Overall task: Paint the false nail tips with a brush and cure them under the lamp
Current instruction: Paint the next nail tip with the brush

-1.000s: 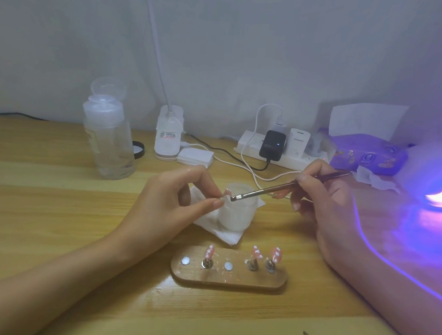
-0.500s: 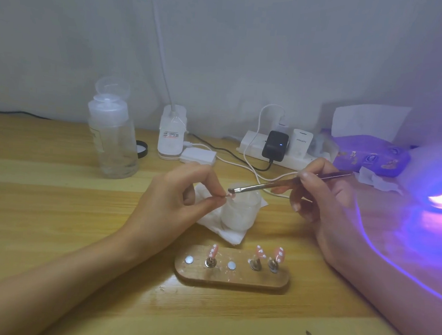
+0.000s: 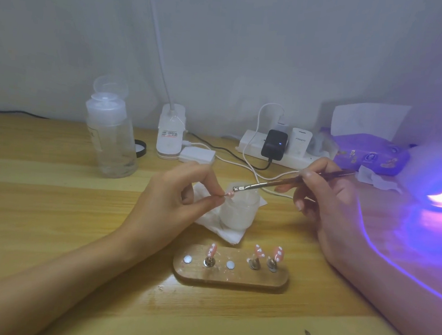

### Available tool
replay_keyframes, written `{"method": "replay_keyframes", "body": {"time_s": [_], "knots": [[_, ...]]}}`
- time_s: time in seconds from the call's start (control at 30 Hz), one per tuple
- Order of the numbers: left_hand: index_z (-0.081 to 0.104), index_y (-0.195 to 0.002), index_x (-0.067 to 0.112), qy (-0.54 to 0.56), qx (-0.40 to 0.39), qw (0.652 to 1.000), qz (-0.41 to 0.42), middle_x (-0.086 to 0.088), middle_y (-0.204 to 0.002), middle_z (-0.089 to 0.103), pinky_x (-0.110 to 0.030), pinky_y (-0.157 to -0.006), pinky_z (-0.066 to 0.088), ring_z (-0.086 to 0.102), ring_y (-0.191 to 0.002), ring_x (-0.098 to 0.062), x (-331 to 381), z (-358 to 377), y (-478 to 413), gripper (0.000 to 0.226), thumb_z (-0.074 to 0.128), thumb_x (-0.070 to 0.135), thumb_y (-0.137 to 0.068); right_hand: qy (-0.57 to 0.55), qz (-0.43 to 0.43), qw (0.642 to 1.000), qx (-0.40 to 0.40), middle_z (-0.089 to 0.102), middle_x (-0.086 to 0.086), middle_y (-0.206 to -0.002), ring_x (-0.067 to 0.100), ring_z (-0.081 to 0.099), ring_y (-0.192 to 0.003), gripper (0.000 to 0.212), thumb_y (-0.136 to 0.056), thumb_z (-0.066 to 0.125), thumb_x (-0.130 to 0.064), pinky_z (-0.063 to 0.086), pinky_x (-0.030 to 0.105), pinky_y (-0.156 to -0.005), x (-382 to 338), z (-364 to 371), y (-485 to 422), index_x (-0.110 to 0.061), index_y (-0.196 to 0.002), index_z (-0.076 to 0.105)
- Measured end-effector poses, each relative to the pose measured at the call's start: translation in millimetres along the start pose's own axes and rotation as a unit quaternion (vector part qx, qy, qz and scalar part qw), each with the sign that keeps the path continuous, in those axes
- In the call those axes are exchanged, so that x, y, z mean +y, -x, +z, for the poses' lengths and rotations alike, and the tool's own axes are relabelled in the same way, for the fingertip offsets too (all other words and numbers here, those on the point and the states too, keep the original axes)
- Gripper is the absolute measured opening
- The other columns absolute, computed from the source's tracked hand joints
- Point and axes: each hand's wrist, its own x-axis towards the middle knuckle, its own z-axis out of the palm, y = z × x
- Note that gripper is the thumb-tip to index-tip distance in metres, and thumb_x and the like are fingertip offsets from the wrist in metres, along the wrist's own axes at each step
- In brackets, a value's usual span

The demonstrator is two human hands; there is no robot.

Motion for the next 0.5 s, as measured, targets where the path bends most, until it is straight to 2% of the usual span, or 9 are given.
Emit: {"method": "replay_keyframes", "body": {"time_s": [0.1, 0.23, 0.3, 0.4, 0.5], "knots": [[0.066, -0.078, 0.025, 0.002, -0.002, 1.000, -0.001, 0.010, -0.074, 0.057, -0.013, -0.056, 0.035, 0.039, -0.051, -0.013, -0.2, 0.0, 0.1, 0.017, 0.078, 0.016, -0.083, -0.021, -0.018, 0.999, -0.021, 0.072, 0.015, -0.078, 0.014, 0.047, -0.051, 0.021, -0.093, 0.054, -0.018, 0.025, 0.030, -0.049, -1.3, 1.9, 1.5, -0.020, -0.073, 0.048], [0.066, -0.078, 0.024, 0.010, -0.003, 1.000, -0.007, 0.008, -0.072, 0.057, -0.013, -0.056, 0.035, 0.040, -0.052, -0.016, 0.5, 0.1, 0.1, 0.015, 0.078, 0.017, -0.083, 0.006, -0.003, 1.000, -0.008, 0.074, 0.016, -0.079, 0.014, 0.045, -0.050, 0.027, -0.097, 0.054, -0.013, 0.029, 0.023, -0.046, 0.0, 1.9, 1.1, -0.022, -0.073, 0.048], [0.066, -0.077, 0.023, 0.007, -0.002, 1.000, -0.005, 0.012, -0.068, 0.054, -0.012, -0.056, 0.035, 0.040, -0.052, -0.016, 0.5, 0.3, 0.0, 0.015, 0.078, 0.016, -0.083, -0.007, 0.002, 1.000, -0.001, 0.074, 0.014, -0.077, 0.013, 0.044, -0.050, 0.029, -0.098, 0.052, -0.011, 0.027, 0.020, -0.045, -0.7, 0.9, 0.7, -0.021, -0.072, 0.045], [0.066, -0.077, 0.025, 0.003, 0.000, 1.000, -0.002, 0.017, -0.064, 0.051, -0.012, -0.055, 0.034, 0.039, -0.051, -0.011, -0.2, 0.4, 0.1, 0.017, 0.079, 0.015, -0.083, -0.024, 0.000, 0.999, -0.025, 0.073, 0.016, -0.078, 0.013, 0.046, -0.052, 0.023, -0.093, 0.055, -0.019, 0.027, 0.024, -0.047, -1.2, 2.1, 1.6, -0.023, -0.071, 0.049], [0.065, -0.076, 0.025, 0.006, -0.001, 1.000, 0.001, 0.021, -0.063, 0.050, -0.011, -0.055, 0.033, 0.037, -0.052, -0.007, -0.4, 0.2, 0.1, 0.018, 0.079, 0.015, -0.083, -0.002, 0.011, 1.000, -0.018, 0.073, 0.014, -0.077, 0.012, 0.045, -0.050, 0.026, -0.097, 0.054, -0.013, 0.029, 0.022, -0.046, 0.9, 1.6, 1.0, -0.019, -0.073, 0.048]]}}
